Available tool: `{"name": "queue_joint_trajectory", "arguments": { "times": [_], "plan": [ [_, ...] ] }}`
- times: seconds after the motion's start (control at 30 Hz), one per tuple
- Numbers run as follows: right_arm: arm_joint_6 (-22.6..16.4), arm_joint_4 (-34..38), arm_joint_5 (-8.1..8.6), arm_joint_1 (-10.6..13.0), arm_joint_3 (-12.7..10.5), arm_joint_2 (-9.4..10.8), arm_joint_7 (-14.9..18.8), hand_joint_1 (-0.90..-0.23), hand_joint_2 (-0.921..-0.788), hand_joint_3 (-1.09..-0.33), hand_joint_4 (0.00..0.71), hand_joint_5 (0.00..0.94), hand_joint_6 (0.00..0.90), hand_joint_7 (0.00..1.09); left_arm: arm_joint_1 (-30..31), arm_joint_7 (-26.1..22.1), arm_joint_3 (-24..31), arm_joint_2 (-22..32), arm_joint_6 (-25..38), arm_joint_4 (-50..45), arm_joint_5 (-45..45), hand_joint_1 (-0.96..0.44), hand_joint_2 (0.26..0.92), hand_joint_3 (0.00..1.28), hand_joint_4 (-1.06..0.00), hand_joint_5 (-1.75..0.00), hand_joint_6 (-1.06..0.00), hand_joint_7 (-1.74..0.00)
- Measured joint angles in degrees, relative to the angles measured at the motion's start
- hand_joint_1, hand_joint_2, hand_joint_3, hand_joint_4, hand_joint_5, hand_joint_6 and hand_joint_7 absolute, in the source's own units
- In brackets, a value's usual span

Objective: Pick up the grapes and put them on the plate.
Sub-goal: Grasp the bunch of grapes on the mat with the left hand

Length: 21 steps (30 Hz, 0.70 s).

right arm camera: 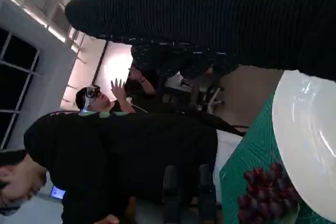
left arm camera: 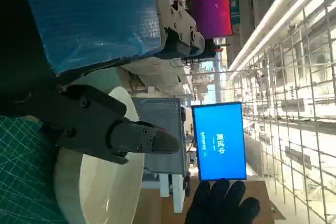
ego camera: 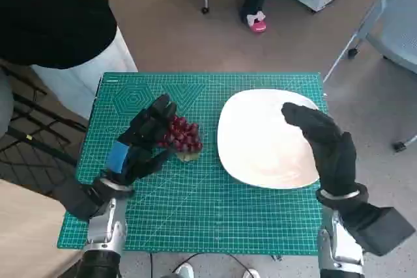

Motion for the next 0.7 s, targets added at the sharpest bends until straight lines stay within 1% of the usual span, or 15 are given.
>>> {"name": "queue_joint_trajectory", "arguments": {
  "times": [0.3,0.7],
  "plan": [
    [0.0,0.1,0.13,-0.01,-0.02,0.06,0.09,-0.63,-0.921,-0.887,0.366,0.0,0.03,0.41,0.0,0.01,-0.23,0.2,0.0,0.0,0.27,-0.4,0.921,0.21,-0.27,0.0,-0.39,0.0],
    [0.38,0.2,1.02,-0.13,-0.03,0.02,0.31,-0.626,-0.921,-0.888,0.365,0.0,0.021,0.42,0.0,0.09,-0.62,0.49,0.14,-0.13,0.51,-0.4,0.921,0.22,-0.26,0.0,-0.39,0.0]
  ]
}}
